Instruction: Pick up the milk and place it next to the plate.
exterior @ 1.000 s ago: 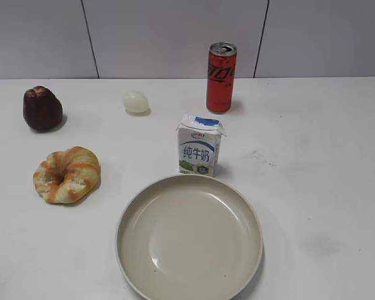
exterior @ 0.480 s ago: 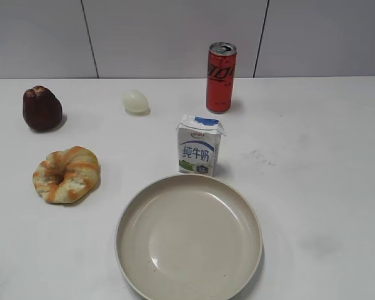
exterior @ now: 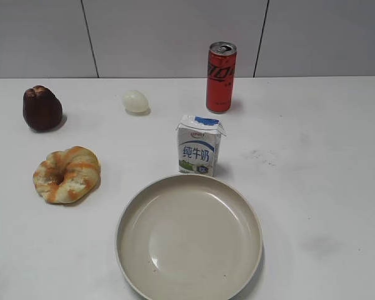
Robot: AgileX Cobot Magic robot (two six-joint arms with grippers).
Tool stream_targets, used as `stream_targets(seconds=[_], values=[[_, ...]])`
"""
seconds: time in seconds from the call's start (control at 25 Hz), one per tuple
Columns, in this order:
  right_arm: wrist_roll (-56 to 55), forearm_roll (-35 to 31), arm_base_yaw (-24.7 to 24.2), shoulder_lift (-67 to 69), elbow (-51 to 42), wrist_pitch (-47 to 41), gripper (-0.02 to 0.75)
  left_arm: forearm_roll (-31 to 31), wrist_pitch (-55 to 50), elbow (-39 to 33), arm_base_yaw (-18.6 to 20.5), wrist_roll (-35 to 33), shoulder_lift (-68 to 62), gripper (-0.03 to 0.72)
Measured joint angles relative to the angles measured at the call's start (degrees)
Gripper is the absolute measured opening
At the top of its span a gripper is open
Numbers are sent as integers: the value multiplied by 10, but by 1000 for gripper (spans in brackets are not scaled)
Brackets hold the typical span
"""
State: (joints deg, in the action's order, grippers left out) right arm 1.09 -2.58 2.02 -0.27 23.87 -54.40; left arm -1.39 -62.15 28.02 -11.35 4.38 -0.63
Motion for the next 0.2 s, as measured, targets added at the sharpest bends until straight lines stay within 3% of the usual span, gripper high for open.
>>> stream_targets(seconds=[0.2], values=[[0,0,0,0,0,0,557,0,0,0,0,0,0,207]])
